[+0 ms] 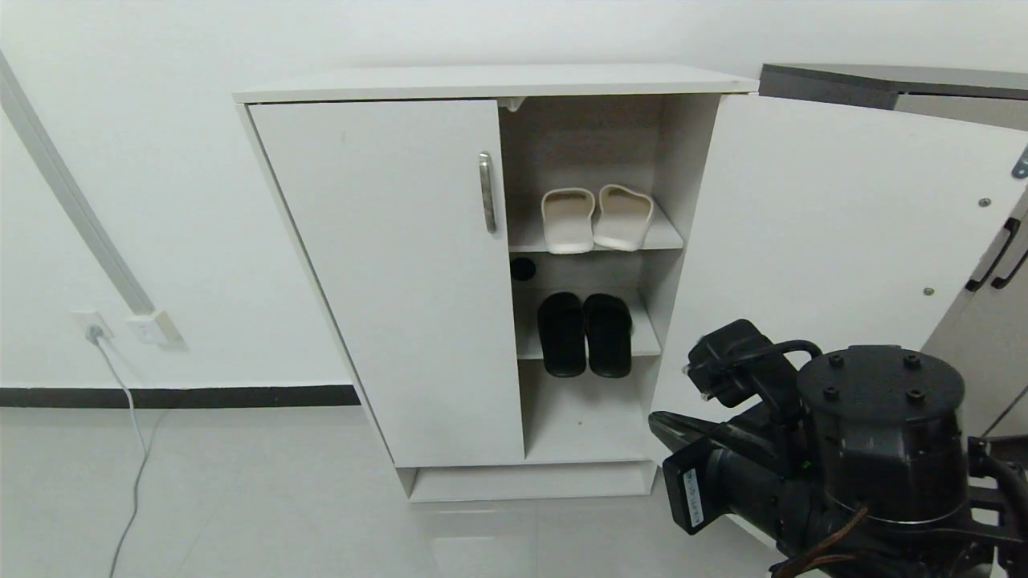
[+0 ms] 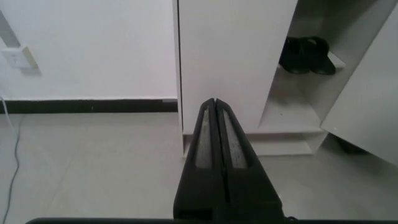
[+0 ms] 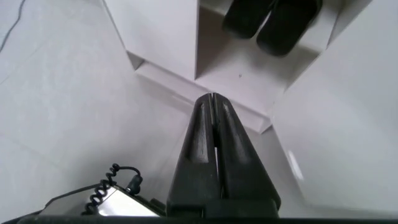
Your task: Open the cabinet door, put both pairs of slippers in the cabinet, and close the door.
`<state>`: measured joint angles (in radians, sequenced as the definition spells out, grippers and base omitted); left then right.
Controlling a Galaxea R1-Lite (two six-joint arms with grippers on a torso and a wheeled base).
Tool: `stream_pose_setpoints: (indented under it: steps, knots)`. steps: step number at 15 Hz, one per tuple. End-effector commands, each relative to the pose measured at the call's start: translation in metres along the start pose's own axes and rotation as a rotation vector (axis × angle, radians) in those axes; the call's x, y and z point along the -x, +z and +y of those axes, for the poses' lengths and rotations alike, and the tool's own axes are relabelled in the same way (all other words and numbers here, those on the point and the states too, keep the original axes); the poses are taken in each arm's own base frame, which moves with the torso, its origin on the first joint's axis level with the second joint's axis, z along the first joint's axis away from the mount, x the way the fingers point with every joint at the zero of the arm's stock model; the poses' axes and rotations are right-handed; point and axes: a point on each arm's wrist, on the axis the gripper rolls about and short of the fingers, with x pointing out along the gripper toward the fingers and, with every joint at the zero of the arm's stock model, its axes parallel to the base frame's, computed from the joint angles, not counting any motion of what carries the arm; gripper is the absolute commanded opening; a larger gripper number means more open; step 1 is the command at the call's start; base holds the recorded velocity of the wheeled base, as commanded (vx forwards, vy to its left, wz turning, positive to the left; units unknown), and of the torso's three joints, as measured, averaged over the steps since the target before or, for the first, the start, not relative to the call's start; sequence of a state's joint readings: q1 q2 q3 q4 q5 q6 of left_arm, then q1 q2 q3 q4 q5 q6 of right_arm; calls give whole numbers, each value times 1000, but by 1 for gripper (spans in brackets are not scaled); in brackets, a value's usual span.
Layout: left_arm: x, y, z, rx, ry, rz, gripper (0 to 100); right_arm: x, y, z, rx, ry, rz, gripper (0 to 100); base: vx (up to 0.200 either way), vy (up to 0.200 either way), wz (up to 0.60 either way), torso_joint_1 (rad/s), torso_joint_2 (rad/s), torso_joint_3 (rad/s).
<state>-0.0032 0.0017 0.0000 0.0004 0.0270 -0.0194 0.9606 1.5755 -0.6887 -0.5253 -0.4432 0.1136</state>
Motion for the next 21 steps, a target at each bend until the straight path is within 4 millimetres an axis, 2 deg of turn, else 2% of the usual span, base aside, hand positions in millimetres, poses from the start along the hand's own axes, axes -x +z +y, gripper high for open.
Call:
stream_pose_setpoints:
  steps: [1,8,13,17,21]
  knots:
    - [0,0,0,1,1,-1,0,-2,-2,1,4,0,7,0,0,0,0,0,0,0]
    - [0,0,0,-1,1,-1,0,-3,-2,2,2,0,7,0,0,0,0,0,0,0]
    - [0,0,0,-1,1,1,0,-17,1,2,-46,-8,-105,0,0,0,0,0,0,0]
    - [0,0,0,-1,1,-1,0,-20,-4,2,-19,-15,-100,0,0,0,0,0,0,0]
    - [0,0,0,-1,1,1,0,-20,-4,2,-17,-15,-97,0,0,0,0,5,-200,-300]
